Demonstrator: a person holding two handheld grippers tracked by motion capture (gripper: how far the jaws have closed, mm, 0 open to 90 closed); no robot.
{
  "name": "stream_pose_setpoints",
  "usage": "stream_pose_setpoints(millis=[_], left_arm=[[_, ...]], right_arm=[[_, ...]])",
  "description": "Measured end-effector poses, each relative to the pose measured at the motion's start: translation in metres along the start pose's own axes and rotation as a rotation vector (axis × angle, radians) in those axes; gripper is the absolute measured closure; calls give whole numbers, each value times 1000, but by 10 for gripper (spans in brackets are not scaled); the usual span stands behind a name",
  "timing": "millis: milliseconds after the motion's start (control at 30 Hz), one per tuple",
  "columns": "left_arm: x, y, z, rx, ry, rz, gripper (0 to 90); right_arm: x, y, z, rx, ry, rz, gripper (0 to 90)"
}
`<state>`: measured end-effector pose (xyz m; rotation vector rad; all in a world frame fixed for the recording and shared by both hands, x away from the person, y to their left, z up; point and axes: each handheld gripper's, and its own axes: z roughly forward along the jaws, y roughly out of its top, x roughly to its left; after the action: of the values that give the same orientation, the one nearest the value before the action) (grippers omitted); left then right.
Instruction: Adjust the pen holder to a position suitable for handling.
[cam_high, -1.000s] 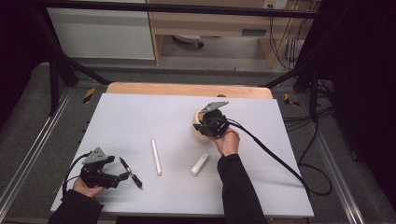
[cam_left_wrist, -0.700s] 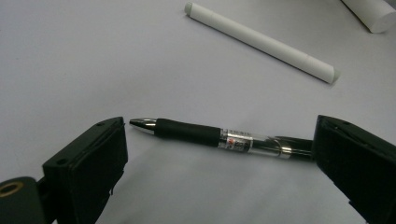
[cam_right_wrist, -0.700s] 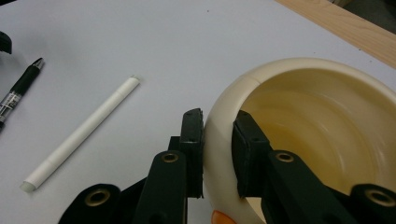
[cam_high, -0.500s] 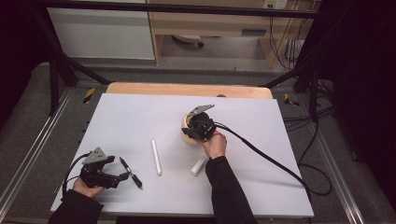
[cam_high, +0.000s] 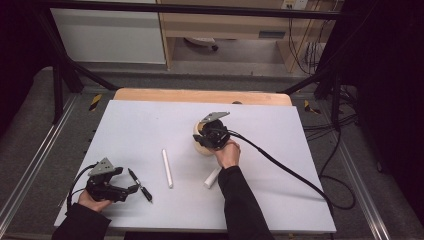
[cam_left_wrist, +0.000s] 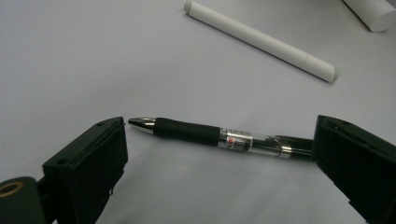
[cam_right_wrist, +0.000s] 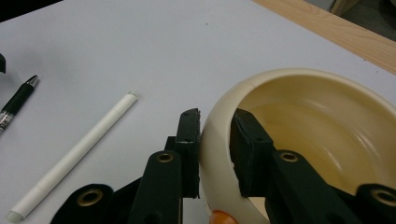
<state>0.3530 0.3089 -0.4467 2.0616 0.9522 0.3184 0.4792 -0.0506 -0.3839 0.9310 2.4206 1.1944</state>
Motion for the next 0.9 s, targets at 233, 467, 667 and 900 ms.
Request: stream_pose_setpoints(millis=[233,467,667,900], left_arm=[[0,0,0,-1,0,-1,38],[0,0,-1,-1,2,-2,38],[-1,0,-1,1,5,-3,38],[-1,1,-1,4,11,-7,37]], right_arm=[[1,1,-3,-30,-20,-10,576],[2,7,-27,-67,-13,25,229],[1,0,-46,-47,-8,27,64],[-1,-18,-63,-29,-17,12,26]])
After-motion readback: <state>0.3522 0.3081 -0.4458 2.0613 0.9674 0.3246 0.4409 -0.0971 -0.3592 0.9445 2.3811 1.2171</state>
